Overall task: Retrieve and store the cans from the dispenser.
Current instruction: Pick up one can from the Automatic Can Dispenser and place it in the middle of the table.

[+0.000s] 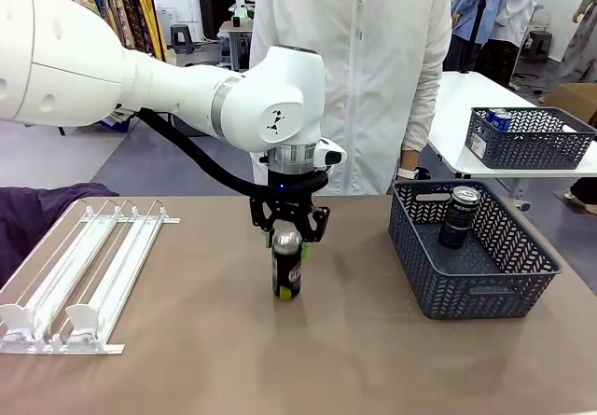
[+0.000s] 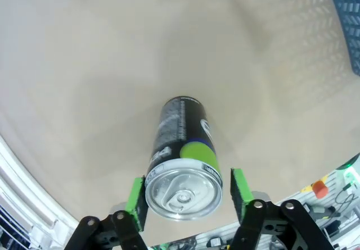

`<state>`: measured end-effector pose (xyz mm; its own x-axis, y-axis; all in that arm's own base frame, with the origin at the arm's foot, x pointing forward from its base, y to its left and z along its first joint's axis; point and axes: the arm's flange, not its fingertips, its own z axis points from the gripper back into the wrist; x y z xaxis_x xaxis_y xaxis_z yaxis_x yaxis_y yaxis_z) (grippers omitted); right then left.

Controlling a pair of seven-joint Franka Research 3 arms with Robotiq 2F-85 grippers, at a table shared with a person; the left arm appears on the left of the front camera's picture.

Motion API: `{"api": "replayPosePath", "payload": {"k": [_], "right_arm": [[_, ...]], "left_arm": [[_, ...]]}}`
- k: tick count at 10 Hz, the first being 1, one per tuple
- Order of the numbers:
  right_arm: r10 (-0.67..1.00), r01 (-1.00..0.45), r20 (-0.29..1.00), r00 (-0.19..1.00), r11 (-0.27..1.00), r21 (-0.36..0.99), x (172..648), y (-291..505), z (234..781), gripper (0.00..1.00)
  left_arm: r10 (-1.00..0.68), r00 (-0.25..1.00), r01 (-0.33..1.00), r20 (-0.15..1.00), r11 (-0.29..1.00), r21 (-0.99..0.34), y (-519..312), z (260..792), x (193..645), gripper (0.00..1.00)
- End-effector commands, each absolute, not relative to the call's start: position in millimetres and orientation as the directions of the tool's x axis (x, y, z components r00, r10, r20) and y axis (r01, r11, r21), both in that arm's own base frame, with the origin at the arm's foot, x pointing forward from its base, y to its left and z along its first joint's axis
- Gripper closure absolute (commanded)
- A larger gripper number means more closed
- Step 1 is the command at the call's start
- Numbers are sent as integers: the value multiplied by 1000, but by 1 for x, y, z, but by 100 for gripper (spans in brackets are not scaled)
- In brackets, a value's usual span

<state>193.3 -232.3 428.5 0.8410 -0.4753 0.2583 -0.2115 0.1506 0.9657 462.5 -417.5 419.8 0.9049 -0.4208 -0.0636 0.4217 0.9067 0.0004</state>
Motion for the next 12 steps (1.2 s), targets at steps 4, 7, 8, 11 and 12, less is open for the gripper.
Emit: {"api": "replayPosePath", "payload": {"k": [4,7,8,11,12], "right_arm": [[-485,-241,282,827,148,959,196,-231,432,0],[-485,-241,282,827,148,959,196,-231,432,0],[-485,-241,282,827,148,959,196,-231,432,0],[-485,-241,282,827,148,959,196,-231,432,0],[-485,-241,282,827,148,959,196,-231,432,0]], "left_arm": [[-402,916,402,-2,915,-34,-404,444,457,0],[-423,901,433,95,889,-149,-352,516,425,0],[-426,895,446,133,870,-211,-308,548,407,0],[-250,947,319,203,820,-476,-160,587,382,0],[-160,963,260,216,764,-591,-106,586,372,0]]}}
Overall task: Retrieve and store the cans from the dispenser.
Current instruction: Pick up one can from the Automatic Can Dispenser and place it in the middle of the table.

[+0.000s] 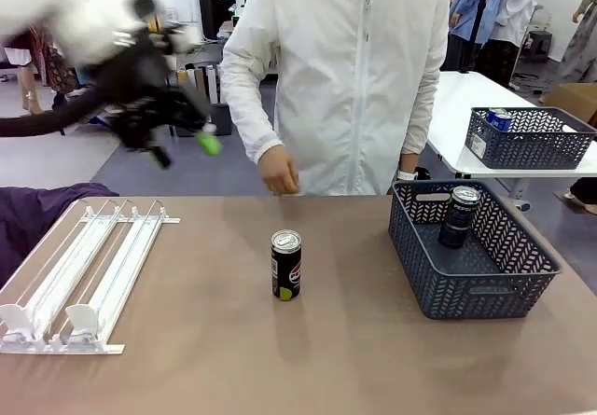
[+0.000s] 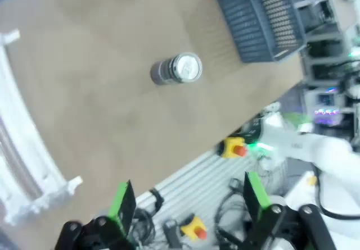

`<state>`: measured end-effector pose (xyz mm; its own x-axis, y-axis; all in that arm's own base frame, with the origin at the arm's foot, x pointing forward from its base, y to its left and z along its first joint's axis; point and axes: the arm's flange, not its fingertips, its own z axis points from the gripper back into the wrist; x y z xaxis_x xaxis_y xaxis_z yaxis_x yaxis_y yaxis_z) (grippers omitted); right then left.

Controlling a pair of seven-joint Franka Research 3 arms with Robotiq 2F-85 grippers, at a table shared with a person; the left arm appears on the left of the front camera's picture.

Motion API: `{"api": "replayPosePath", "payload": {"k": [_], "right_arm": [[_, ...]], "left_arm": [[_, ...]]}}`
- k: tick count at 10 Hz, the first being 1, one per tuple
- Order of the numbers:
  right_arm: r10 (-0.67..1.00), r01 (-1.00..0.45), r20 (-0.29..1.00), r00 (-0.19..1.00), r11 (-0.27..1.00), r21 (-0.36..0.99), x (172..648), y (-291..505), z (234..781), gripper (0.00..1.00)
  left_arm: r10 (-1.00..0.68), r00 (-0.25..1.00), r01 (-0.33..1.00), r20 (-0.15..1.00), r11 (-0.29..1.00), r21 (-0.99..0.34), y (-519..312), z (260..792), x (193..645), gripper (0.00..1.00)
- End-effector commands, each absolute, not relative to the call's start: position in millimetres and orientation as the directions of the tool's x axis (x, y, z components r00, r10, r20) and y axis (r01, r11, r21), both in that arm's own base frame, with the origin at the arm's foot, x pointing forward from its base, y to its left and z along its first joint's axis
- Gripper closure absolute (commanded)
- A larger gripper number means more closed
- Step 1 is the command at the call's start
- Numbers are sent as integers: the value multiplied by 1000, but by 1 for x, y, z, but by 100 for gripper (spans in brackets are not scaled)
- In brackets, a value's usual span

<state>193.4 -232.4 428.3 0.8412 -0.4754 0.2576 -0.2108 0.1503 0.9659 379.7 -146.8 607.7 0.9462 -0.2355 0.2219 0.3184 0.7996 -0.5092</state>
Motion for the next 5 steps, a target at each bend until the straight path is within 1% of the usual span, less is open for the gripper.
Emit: {"api": "replayPosePath", "payload": {"k": [1,3,4,5], "right_arm": [[-485,-241,282,827,148,959,196,-231,432,0],[-485,-241,282,827,148,959,196,-231,432,0],[-485,-241,282,827,148,959,196,-231,432,0],[-485,-241,282,827,148,959,196,-231,432,0]], "left_arm": [[-56,973,198,225,703,-683,-60,579,362,0],[89,970,150,227,514,-844,19,543,340,0],[162,961,144,223,393,-908,55,515,326,0],[239,956,87,171,325,-942,80,491,317,0]]}}
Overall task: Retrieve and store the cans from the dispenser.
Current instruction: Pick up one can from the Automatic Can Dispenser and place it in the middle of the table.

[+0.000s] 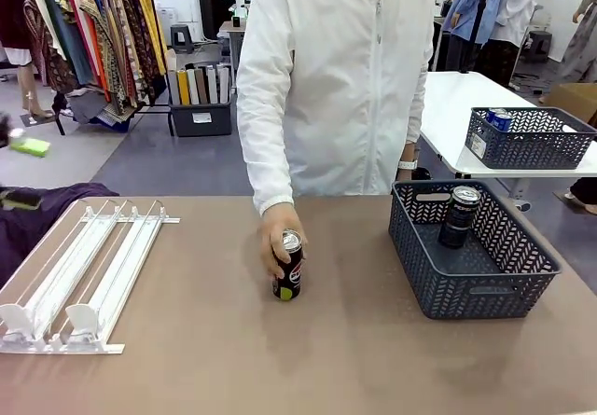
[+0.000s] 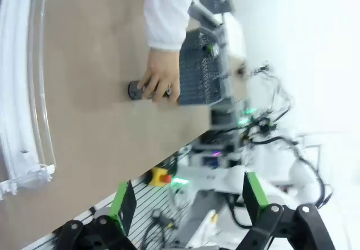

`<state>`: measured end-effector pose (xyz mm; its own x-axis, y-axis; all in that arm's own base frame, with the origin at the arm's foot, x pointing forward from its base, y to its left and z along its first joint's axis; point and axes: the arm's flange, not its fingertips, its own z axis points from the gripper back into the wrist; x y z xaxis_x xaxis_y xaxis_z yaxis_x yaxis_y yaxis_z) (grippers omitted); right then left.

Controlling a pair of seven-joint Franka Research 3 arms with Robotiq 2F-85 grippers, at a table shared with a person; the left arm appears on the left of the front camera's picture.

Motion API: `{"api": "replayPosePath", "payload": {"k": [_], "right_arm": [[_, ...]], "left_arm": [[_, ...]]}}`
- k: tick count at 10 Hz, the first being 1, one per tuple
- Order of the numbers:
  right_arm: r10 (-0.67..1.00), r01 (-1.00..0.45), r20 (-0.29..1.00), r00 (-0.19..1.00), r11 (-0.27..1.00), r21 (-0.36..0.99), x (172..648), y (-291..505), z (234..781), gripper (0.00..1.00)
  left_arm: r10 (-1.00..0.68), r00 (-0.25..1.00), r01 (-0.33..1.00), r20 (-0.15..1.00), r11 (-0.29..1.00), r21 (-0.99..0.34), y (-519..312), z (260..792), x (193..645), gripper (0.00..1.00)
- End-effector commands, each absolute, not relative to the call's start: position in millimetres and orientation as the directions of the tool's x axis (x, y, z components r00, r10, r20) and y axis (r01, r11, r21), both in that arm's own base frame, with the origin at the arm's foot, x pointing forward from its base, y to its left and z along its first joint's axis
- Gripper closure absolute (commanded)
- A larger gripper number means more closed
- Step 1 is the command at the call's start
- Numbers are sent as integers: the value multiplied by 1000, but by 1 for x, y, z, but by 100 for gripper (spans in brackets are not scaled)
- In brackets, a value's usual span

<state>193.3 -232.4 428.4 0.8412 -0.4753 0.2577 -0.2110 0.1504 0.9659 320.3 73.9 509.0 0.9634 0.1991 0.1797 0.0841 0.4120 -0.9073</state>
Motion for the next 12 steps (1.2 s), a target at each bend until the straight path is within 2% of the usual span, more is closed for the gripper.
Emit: {"api": "replayPosePath", "payload": {"k": [1,3,4,5,12], "right_arm": [[-485,-241,282,827,148,959,196,-231,432,0],[-485,-241,282,827,148,959,196,-231,432,0],[-485,-241,282,827,148,959,196,-231,432,0],[-485,-241,282,827,148,959,196,-231,432,0],[-485,-241,282,827,148,959,196,-231,432,0]], "left_arm": [[248,957,88,153,255,-963,94,471,314,0],[181,974,95,135,212,-973,97,451,328,0],[116,987,77,108,248,-966,90,452,338,0],[247,961,67,123,227,-972,107,453,311,0],[247,961,67,123,227,-972,107,453,311,0]]}}
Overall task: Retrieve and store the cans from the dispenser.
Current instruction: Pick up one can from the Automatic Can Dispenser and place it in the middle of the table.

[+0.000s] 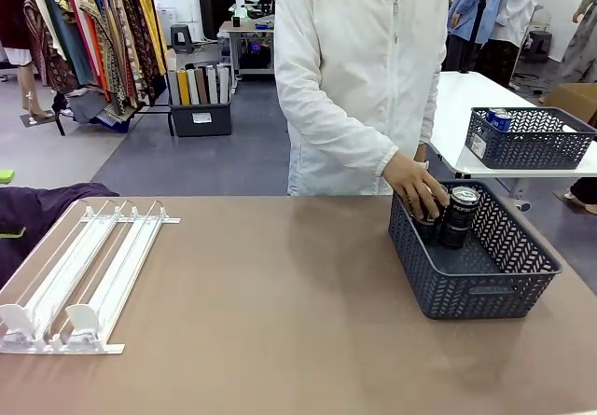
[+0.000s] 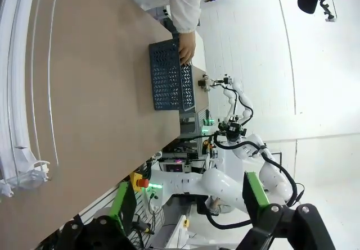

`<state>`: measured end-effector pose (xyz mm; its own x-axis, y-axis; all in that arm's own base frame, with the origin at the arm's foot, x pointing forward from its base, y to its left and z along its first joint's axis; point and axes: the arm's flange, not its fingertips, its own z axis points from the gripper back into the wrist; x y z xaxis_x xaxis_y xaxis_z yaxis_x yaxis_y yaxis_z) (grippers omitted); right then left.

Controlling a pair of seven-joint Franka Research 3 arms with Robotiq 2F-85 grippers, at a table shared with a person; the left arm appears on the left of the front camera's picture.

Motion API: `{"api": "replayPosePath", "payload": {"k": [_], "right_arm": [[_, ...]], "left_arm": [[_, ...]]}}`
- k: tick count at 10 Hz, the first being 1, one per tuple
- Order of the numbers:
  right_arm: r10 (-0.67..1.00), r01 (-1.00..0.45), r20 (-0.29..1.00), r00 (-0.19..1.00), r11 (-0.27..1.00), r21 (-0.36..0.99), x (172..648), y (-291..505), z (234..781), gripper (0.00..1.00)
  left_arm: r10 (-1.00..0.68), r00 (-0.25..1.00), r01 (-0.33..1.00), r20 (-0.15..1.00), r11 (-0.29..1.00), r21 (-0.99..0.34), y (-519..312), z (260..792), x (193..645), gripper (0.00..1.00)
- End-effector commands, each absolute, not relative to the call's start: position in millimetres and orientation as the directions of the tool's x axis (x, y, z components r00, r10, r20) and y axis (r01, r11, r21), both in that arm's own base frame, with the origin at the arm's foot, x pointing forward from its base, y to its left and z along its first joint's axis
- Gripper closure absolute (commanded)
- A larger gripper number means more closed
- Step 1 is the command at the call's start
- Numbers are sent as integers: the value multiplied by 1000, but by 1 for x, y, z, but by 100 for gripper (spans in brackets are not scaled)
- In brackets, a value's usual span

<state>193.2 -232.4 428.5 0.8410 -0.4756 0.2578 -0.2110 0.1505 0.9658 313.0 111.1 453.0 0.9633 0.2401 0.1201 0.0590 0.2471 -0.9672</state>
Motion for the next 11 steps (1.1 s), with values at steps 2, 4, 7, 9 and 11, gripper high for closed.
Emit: {"api": "replayPosePath", "payload": {"k": [2,4,7,9,11], "right_arm": [[-485,-241,282,827,148,959,196,-231,432,0],[-485,-241,282,827,148,959,196,-231,432,0],[-485,-241,282,827,148,959,196,-231,432,0],[-485,-241,282,827,148,959,196,-231,432,0],[-485,-241,282,827,148,959,196,-231,432,0]], "left_arm": [[247,961,67,123,227,-972,107,453,311,0],[247,961,67,123,227,-972,107,453,311,0],[247,961,67,123,227,-972,107,453,311,0],[247,961,67,123,227,-972,107,453,311,0],[247,961,67,123,227,-972,107,453,311,0]]}}
